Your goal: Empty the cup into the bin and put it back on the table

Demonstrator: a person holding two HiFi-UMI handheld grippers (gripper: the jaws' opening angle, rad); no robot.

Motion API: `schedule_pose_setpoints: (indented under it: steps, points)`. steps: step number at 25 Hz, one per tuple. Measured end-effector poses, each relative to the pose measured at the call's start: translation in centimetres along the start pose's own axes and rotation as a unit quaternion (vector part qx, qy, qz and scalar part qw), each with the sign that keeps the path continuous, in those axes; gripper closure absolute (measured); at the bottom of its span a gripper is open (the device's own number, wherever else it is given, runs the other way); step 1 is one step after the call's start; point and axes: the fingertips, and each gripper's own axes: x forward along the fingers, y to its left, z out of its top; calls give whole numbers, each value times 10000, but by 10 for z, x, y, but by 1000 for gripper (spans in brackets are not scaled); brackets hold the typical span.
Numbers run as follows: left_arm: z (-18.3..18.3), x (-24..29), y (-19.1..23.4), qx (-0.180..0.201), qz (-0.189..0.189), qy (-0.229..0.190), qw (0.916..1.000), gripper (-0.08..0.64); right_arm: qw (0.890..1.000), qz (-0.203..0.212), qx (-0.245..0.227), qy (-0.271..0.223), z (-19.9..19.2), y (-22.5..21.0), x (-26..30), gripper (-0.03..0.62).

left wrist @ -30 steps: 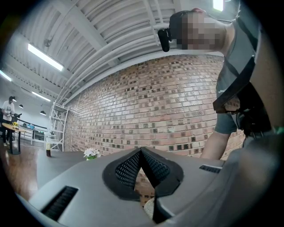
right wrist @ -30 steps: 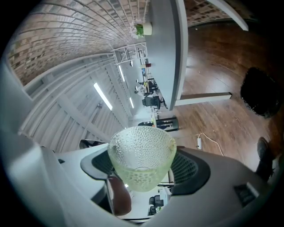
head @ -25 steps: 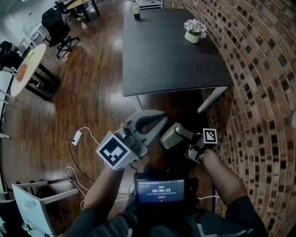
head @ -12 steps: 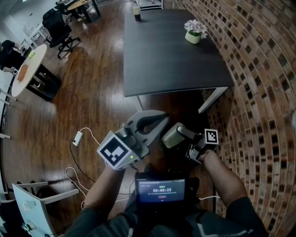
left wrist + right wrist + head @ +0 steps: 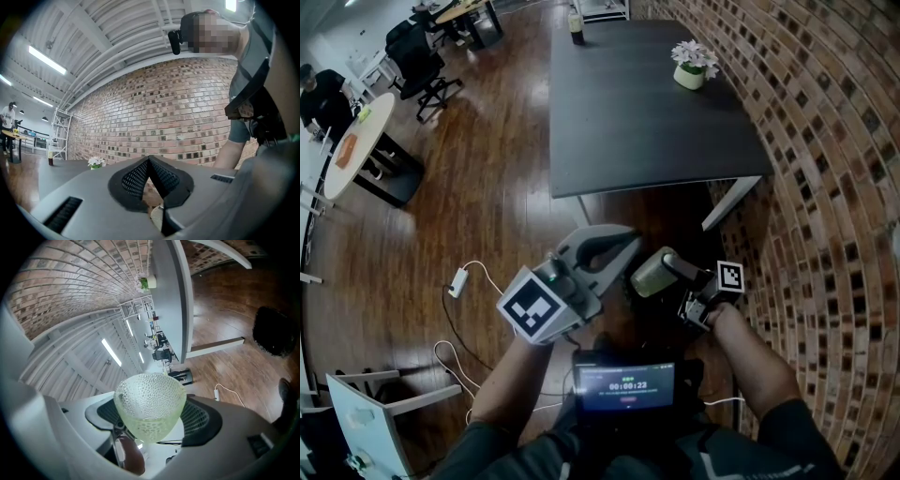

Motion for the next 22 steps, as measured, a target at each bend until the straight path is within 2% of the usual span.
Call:
schedule_pose_setpoints:
  steps: [7, 11, 16, 22]
  points:
    - [0, 5, -1, -13, -34, -26, 10000, 566, 9999, 7, -73, 132, -4, 5, 8, 204]
    - [0, 4, -1, -17, -26, 0, 10000, 566, 9995, -129, -224, 160, -3, 3, 4, 204]
    - [0, 3, -1, -17, -23, 26, 10000, 566, 9925, -544, -987, 473, -8, 6, 3, 204]
    - [1, 5, -6, -10, -74, 2, 10000, 566, 9824, -668, -1654, 546, -7, 22, 2, 203]
